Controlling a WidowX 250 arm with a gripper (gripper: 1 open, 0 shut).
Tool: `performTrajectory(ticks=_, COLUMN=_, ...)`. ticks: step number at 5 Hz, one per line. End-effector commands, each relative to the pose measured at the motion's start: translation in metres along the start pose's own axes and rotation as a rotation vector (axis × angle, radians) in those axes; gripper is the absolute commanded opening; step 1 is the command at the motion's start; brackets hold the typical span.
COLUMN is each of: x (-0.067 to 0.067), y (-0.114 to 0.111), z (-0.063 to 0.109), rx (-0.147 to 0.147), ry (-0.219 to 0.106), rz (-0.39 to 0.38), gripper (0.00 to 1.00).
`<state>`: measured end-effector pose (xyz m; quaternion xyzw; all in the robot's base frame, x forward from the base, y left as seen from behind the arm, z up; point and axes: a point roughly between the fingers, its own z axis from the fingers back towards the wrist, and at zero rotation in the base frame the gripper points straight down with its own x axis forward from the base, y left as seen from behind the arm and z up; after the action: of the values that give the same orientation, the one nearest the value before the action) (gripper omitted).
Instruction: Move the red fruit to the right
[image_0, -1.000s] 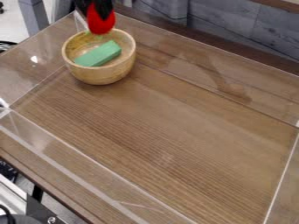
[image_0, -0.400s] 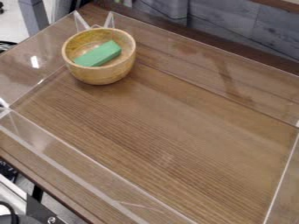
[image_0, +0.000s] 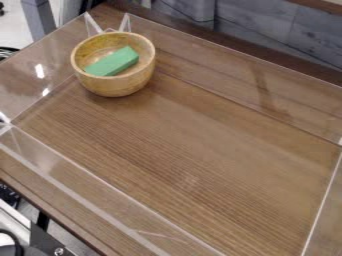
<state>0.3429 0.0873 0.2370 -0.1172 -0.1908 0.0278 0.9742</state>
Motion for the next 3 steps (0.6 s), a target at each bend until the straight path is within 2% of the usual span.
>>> performTrajectory(ticks=1, x=0.014, y=-0.013, z=0.013, rx=-0.020, ry=-0.058, rz=-0.087, gripper=0.00)
performTrajectory(ticks=3, x=0.026, y=-0.062, z=-0.002, rx=-0.069, ry=-0.072, rz=-0.168, gripper=0.00)
